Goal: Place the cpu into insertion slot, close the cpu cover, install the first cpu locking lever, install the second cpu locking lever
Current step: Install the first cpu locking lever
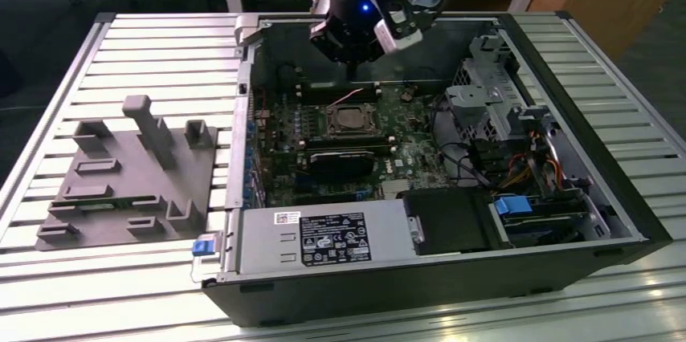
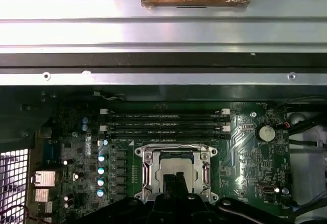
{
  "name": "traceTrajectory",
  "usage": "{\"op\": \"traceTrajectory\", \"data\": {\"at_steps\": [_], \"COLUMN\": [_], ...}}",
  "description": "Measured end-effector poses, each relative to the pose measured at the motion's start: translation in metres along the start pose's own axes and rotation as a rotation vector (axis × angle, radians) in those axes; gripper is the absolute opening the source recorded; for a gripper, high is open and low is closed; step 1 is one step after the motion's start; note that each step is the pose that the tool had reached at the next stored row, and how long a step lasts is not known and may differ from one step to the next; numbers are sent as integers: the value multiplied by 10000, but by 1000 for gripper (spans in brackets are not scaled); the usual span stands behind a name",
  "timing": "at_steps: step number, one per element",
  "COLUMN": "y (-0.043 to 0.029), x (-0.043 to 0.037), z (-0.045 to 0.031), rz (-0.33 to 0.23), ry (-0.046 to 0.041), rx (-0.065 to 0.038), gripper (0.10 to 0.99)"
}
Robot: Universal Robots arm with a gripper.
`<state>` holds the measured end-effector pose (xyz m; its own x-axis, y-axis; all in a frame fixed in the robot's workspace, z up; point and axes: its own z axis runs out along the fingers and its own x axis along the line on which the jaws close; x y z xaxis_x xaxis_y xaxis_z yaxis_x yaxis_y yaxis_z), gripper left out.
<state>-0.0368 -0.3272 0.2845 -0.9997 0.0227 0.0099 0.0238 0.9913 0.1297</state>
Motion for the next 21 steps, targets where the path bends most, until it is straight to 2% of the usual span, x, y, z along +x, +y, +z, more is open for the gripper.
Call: {"op": "traceTrajectory", "data": {"at_steps": [5, 10, 21], "y": [37, 39, 72], "x": [-3, -6, -12], "z": [75, 158, 261], "rz": [0, -1, 0], "ry": [-1, 0, 0], "rx": [0, 1, -2], "gripper": [106, 106, 106]}}
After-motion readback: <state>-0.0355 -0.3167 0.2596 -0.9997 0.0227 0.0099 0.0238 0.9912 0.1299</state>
